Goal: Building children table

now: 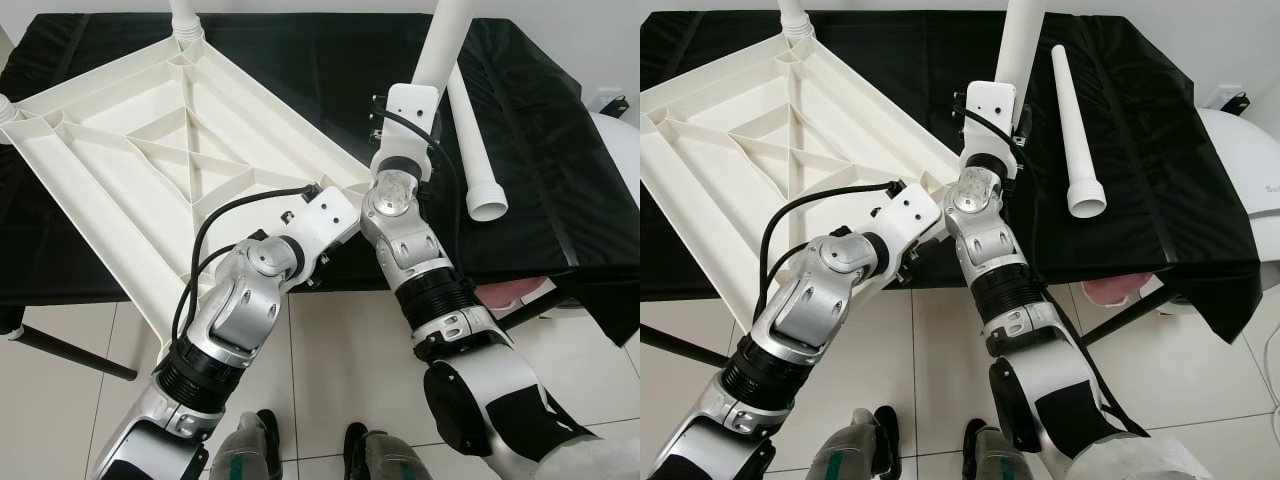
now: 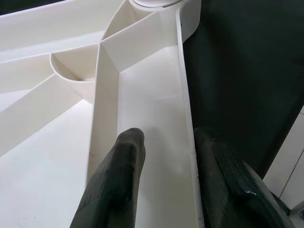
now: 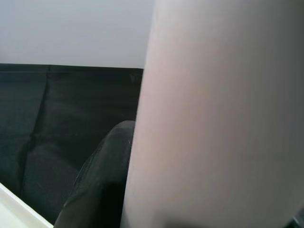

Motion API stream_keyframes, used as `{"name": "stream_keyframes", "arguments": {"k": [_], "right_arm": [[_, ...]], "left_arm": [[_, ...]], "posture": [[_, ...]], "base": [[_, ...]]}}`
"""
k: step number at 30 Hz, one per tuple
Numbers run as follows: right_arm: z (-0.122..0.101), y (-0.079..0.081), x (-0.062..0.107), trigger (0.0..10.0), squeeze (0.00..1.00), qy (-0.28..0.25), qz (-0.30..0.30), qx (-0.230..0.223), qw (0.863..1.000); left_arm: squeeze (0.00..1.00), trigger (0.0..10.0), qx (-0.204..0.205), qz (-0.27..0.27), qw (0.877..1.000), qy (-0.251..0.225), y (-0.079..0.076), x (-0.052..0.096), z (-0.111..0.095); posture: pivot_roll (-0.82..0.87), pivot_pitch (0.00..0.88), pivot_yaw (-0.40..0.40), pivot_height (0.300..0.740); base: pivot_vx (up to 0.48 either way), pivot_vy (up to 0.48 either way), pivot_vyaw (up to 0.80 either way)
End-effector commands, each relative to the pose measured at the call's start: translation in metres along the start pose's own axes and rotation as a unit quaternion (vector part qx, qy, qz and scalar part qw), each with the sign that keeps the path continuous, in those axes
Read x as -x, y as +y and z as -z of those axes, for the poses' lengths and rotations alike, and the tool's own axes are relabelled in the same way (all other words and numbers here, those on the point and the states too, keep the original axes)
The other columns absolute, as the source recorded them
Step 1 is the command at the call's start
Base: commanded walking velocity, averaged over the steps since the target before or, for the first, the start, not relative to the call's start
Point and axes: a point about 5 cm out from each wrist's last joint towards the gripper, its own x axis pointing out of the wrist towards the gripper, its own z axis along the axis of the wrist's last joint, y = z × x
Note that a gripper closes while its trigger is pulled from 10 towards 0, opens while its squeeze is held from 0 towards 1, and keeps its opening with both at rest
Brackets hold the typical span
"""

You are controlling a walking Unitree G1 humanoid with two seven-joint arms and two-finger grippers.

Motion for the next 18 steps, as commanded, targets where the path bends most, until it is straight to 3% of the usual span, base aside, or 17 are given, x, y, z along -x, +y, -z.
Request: {"name": "stream_keyframes", "arguments": {"k": [1,4,5,6,15,16,18], "right_arm": [[0.0521,-0.0338,-0.0012,10.0,0.00,0.092,0.061,0.066,0.992],[0.0517,-0.0345,-0.0023,10.0,0.02,0.094,0.062,0.062,0.992],[0.0521,-0.0352,-0.0025,10.0,0.46,0.095,0.063,0.061,0.992],[0.0530,-0.0360,-0.0024,10.0,1.00,0.099,0.065,0.057,0.991],[0.0536,-0.0370,-0.0028,10.0,1.00,0.100,0.069,0.062,0.991],[0.0536,-0.0367,-0.0029,10.0,0.00,0.100,0.068,0.062,0.991],[0.0535,-0.0364,-0.0032,10.0,0.00,0.100,0.067,0.062,0.991]], "left_arm": [[0.00,10.0,-0.007,-0.047,0.999,0.007,0.0084,0.0026,0.0014],[0.00,10.0,-0.008,-0.047,0.999,0.007,0.0087,0.0023,0.0012],[0.00,10.0,-0.008,-0.046,0.999,0.006,0.0084,0.0022,0.0009],[0.00,10.0,-0.008,-0.046,0.999,0.006,0.0082,0.0021,0.0006],[0.00,10.0,-0.009,-0.045,0.999,0.006,0.0082,0.0017,0.0006],[0.00,10.0,-0.009,-0.045,0.999,0.006,0.0081,0.0017,0.0004],[0.00,10.0,-0.009,-0.045,0.999,0.006,0.0083,0.0014,0.0004]], "posture": [[-0.07,0.230,-0.022,0.740],[-0.07,0.230,-0.021,0.740],[-0.07,0.230,-0.021,0.740],[-0.07,0.230,-0.021,0.740],[-0.07,0.228,-0.019,0.740],[-0.07,0.228,-0.018,0.740],[-0.07,0.228,-0.019,0.740]], "base": [[0.000,0.000,0.00],[0.000,0.000,0.00],[0.000,0.000,0.00],[0.000,0.000,0.00],[0.000,0.000,0.00],[0.000,0.000,0.00],[0.000,0.000,0.00]]}}
